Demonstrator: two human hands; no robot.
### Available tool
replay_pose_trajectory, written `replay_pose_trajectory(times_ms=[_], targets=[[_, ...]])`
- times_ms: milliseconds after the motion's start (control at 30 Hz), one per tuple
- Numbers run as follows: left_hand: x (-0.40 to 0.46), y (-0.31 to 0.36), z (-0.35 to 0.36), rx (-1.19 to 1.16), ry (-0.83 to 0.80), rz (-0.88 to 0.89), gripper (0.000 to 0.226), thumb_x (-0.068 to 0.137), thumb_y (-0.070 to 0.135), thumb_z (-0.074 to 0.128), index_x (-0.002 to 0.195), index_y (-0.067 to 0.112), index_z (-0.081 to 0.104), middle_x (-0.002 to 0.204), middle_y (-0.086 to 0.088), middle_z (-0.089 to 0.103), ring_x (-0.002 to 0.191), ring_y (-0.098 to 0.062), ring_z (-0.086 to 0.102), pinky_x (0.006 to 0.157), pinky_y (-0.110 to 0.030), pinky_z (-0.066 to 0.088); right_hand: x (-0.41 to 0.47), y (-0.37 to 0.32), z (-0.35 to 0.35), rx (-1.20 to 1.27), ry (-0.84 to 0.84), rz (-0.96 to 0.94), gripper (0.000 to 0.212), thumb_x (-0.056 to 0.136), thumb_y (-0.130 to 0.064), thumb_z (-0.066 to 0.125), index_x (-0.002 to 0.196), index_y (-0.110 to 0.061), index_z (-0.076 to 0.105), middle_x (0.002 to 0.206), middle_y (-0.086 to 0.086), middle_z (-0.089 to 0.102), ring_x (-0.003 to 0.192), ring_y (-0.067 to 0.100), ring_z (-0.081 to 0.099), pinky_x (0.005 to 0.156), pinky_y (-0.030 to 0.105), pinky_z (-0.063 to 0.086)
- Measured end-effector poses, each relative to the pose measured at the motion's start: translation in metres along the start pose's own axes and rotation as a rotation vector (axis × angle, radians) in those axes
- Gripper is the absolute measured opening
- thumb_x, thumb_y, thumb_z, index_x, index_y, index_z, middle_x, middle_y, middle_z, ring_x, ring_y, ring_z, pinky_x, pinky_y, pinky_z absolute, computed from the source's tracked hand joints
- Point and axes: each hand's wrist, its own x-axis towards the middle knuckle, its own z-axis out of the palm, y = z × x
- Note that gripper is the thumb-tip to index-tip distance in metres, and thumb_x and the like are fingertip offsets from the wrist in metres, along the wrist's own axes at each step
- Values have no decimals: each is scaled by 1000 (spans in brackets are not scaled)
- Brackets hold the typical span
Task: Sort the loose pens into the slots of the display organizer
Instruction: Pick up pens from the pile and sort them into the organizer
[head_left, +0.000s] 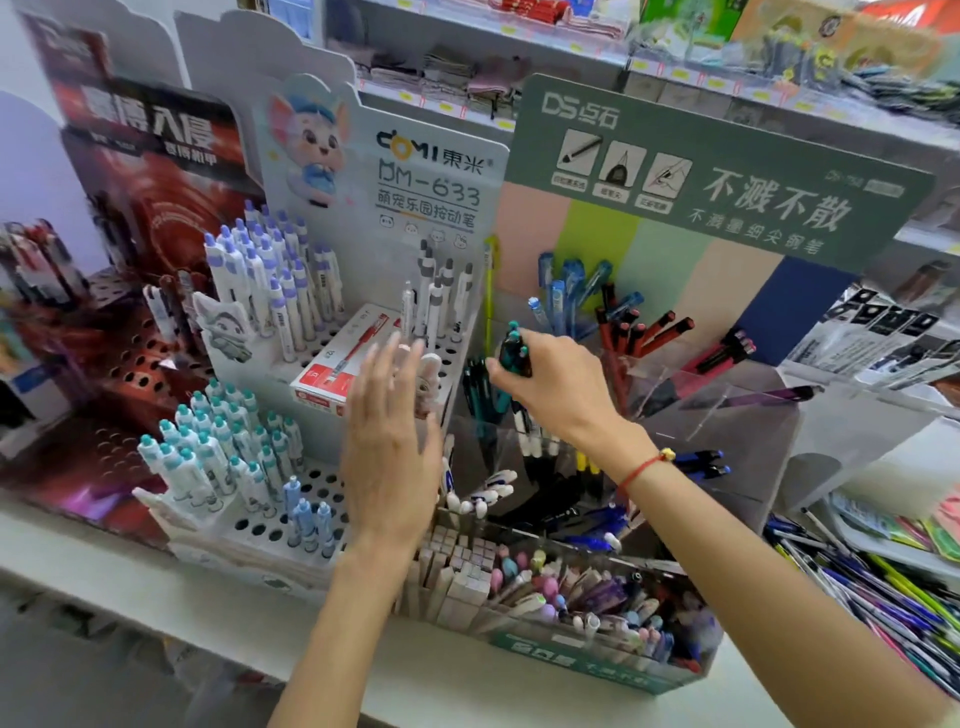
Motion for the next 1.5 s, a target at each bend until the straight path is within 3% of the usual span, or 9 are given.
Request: replay_pose_trajectory(times_ms=[100,233,400,700,833,1033,1133,1300,1500], targets=[[5,-2,4,30,-59,71,65,85,0,65,144,13,39,148,-4,41,141,-19,29,116,-38,22,1,-6,13,-216,-46,25,38,88,-50,60,99,-14,66,87,5,70,85,26,65,62,32,40],[5,-3,1,56,-74,82,68,82,0,67,143,13,40,147,-4,43,140,-19,32,116,-38,23,-18,-8,30,-271,154,-82,59,72,-43,79,118,-14,58,105,6,62,94,27,59,74,36,47],[4,-2,0,45,-100,81,72,80,0,69,144,13,38,147,-3,42,141,-18,31,115,-39,27,-45,-11,50,-247,156,-210,60,90,-23,62,143,-8,39,139,11,49,127,27,48,107,41,39],[-3,5,-7,33,-112,61,72,86,7,64,149,15,30,153,-1,33,145,-14,21,117,-36,20,-55,-10,19,-114,50,-147,65,88,-24,61,146,-15,34,142,4,47,133,24,41,111,40,33],[-27,35,-3,-40,-159,155,59,85,14,65,140,13,44,142,-2,48,134,-17,40,113,-35,30,-101,19,-24,-77,102,-93,56,87,-21,66,139,-13,46,134,2,52,126,19,46,105,31,40],[-53,110,23,-89,-438,496,31,80,17,73,110,20,67,106,8,69,97,-13,64,81,-27,50,-207,92,-85,-343,-29,166,46,72,-26,81,114,-17,65,107,0,66,98,21,62,76,33,54],[-70,159,49,-86,-605,656,23,83,25,62,105,24,68,96,9,69,84,-15,67,64,-29,55,-254,129,-109,-412,-329,400,46,85,-35,69,128,-23,55,116,-3,63,107,20,59,85,33,48],[-118,235,106,-84,-939,738,35,100,37,38,134,34,45,130,14,54,118,-12,53,89,-31,43,-328,216,-113,-316,-558,768,47,97,-39,50,140,-25,40,126,-3,58,117,17,53,88,31,46],[-190,269,220,-127,-1131,487,36,100,33,40,136,34,44,142,17,43,129,-7,40,97,-29,38,-396,322,-93,-139,-650,1028,59,96,-39,51,148,-20,30,143,2,45,128,22,46,95,36,44]])
